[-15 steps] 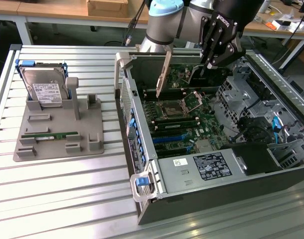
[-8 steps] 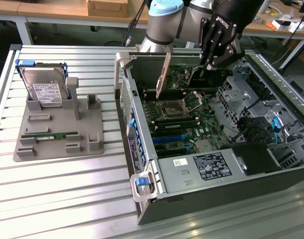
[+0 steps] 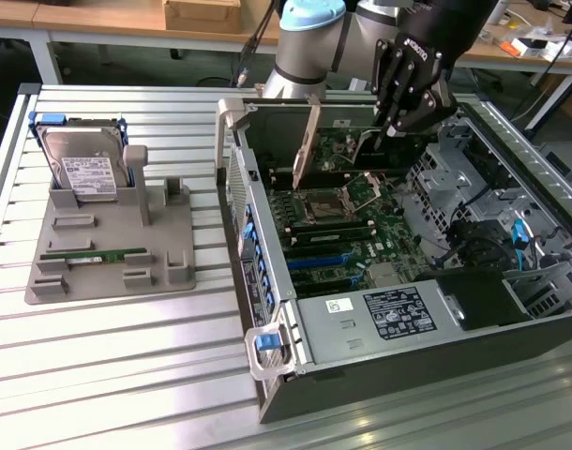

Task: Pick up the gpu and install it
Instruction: 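Insert the gpu into the slot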

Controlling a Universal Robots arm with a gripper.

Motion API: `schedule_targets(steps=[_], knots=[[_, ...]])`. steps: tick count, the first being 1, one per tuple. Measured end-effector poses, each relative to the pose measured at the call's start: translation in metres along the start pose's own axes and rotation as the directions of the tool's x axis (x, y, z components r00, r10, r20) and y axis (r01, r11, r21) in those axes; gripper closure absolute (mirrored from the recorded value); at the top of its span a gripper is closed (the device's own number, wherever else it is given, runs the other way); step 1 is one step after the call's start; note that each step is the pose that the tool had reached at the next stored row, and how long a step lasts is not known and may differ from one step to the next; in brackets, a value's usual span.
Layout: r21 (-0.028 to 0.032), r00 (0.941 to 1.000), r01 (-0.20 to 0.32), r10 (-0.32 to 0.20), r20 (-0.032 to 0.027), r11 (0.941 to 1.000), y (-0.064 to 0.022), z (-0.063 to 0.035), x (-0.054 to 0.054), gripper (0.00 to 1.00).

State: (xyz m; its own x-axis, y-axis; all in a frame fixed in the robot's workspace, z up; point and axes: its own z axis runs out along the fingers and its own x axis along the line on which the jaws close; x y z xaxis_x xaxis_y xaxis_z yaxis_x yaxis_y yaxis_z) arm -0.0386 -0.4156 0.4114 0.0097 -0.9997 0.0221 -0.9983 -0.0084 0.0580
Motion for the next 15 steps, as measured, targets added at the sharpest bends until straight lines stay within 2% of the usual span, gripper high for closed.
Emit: schedule_targets(steps=[15], knots=[[0.0000, 1.0000, 0.000, 0.000, 0.0000, 1.0000, -0.0004, 0.0069, 0.0008, 0.74]])
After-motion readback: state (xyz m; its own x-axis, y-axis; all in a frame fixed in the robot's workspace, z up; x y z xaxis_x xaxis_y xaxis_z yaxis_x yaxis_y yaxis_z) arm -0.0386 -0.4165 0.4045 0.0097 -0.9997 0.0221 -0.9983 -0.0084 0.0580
